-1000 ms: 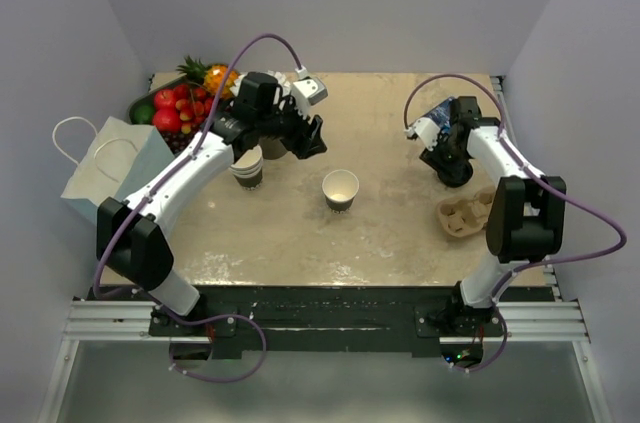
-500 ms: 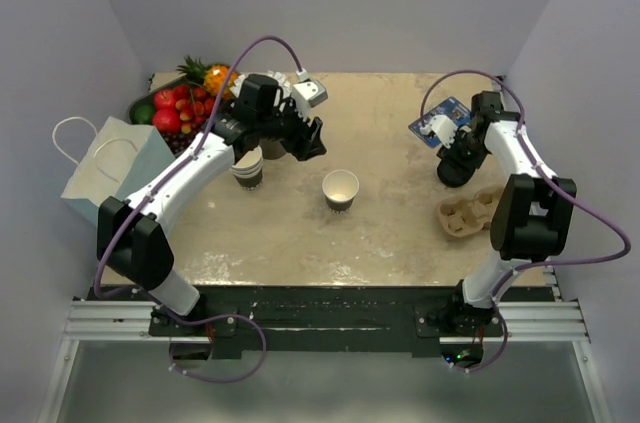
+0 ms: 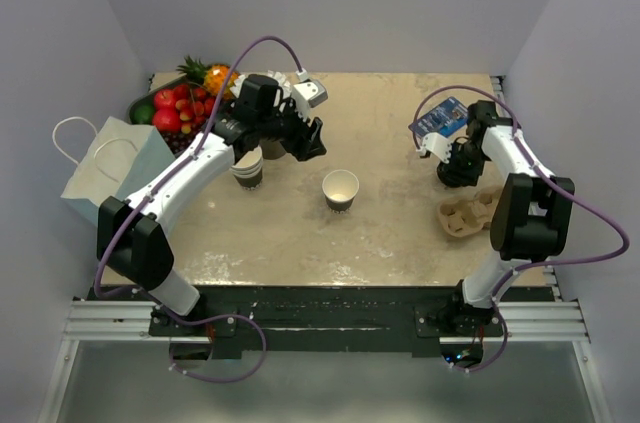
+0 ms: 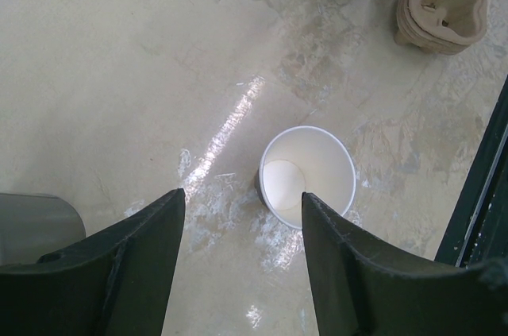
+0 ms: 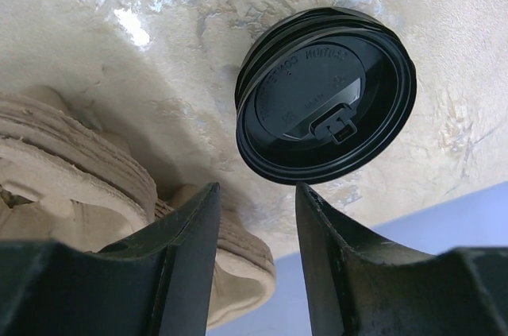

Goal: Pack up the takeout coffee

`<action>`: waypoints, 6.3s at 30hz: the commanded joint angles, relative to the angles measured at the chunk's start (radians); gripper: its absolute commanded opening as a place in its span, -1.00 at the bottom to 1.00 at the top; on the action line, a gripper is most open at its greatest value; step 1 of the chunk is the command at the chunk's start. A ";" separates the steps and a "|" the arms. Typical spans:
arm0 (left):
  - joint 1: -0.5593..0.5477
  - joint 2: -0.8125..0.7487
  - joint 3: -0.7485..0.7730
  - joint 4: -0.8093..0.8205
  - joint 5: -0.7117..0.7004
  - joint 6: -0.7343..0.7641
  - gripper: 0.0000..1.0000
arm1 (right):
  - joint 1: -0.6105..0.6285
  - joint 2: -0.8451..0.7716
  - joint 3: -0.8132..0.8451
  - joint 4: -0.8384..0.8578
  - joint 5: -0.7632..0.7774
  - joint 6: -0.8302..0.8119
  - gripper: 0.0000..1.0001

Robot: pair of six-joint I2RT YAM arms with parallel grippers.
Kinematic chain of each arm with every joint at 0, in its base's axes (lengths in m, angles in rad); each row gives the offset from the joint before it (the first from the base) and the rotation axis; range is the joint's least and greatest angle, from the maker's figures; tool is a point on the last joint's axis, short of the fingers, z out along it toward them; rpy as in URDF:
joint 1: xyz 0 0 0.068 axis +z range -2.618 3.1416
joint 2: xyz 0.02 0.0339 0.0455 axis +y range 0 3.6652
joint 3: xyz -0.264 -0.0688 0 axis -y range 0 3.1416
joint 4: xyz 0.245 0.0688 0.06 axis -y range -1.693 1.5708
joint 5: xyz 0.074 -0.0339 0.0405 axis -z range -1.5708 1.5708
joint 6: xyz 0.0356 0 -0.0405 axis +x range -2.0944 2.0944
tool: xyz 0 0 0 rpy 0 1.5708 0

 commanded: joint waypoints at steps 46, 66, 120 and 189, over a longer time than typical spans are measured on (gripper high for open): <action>0.011 0.023 0.022 0.016 0.008 0.012 0.29 | 0.002 0.044 -0.029 0.069 0.037 -0.104 -0.46; 0.011 0.011 0.010 0.035 0.020 0.010 0.29 | 0.004 -0.011 0.041 -0.034 -0.068 -0.013 -1.00; 0.012 0.018 0.027 0.013 0.003 0.023 0.29 | 0.018 0.088 0.023 0.055 -0.047 0.050 -0.56; -0.196 -0.115 -0.136 0.075 0.067 0.909 0.28 | 0.473 0.010 0.480 -0.411 -0.951 0.577 -1.00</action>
